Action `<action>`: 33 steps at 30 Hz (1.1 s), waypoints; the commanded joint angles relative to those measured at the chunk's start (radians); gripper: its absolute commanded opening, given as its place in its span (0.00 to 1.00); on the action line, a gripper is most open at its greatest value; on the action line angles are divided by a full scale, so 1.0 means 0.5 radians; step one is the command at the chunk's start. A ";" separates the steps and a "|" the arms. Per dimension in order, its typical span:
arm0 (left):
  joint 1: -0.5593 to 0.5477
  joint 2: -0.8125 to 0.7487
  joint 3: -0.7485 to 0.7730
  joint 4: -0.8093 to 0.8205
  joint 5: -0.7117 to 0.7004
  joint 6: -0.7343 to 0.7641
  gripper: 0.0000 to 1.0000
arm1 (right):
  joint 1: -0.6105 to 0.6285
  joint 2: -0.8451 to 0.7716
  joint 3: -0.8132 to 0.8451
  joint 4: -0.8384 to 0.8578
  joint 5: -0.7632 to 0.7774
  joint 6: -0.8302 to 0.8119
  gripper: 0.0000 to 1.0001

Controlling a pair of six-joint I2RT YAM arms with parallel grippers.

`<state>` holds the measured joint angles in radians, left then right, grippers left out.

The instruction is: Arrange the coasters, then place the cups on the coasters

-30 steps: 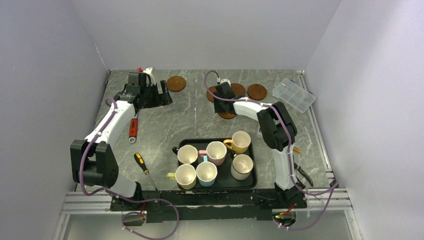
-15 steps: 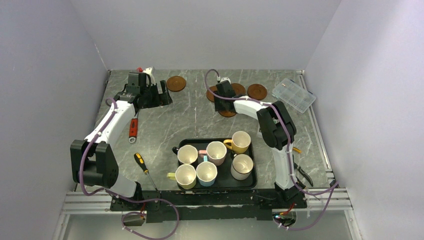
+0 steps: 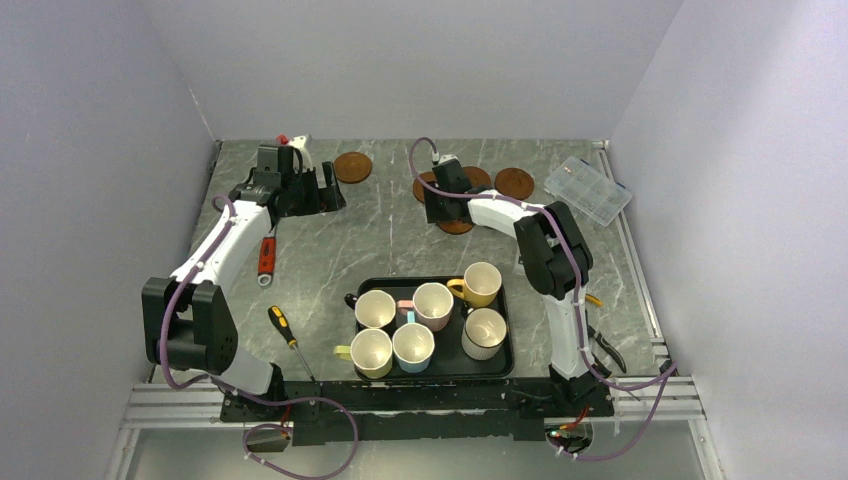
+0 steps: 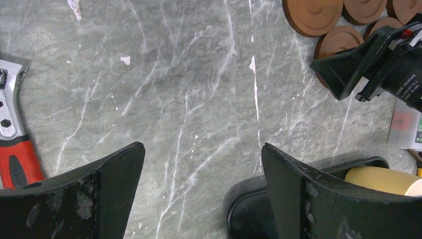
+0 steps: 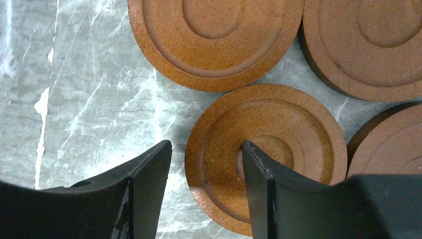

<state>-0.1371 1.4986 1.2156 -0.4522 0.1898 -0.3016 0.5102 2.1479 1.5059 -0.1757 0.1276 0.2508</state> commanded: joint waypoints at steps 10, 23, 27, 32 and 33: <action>0.019 0.457 0.557 0.045 0.062 -0.019 0.93 | -0.008 -0.478 0.090 -0.176 -0.219 -0.042 0.75; 0.023 1.376 1.397 0.061 0.255 0.062 0.89 | -0.072 -1.081 -0.262 -0.173 -0.399 -0.020 1.00; 0.021 1.544 1.531 0.102 0.302 0.134 0.90 | -0.107 -1.247 -0.430 -0.148 -0.388 -0.011 1.00; 0.020 1.735 1.698 0.153 0.343 0.175 0.90 | -0.133 -1.353 -0.591 -0.123 -0.395 0.039 1.00; 0.020 1.755 1.724 0.171 0.355 0.169 0.90 | -0.136 -1.368 -0.615 -0.115 -0.399 0.045 1.00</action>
<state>-0.1276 2.3371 1.9823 -0.4267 0.3176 -0.2481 0.4484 1.5211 1.2404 -0.2653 -0.0605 0.2543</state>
